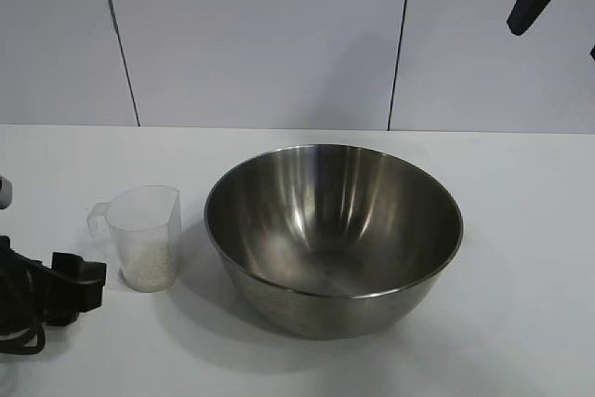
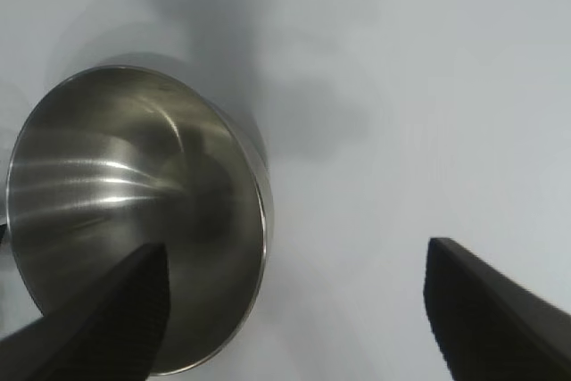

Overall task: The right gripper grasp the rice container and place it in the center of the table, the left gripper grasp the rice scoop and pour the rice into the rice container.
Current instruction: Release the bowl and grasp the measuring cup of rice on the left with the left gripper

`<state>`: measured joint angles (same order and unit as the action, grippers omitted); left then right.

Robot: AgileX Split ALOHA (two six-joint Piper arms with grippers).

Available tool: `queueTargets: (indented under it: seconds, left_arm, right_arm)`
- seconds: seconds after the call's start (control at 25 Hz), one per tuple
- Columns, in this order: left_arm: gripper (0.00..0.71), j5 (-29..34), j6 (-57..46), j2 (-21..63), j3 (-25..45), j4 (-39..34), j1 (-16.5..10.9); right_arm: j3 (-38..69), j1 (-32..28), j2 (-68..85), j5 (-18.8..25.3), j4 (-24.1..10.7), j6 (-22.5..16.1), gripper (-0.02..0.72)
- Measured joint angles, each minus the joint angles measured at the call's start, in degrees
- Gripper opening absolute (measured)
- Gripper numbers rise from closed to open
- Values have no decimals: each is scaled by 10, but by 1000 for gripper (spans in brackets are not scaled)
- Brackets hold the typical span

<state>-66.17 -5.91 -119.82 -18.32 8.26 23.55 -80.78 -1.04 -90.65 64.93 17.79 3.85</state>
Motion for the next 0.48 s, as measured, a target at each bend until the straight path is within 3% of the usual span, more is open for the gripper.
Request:
queueTargets:
  seconds: [0.48]
  left_arm:
    - [498, 0, -9, 0, -25, 14, 0]
  right_arm:
    - [0, 0, 0, -2, 0, 3, 546]
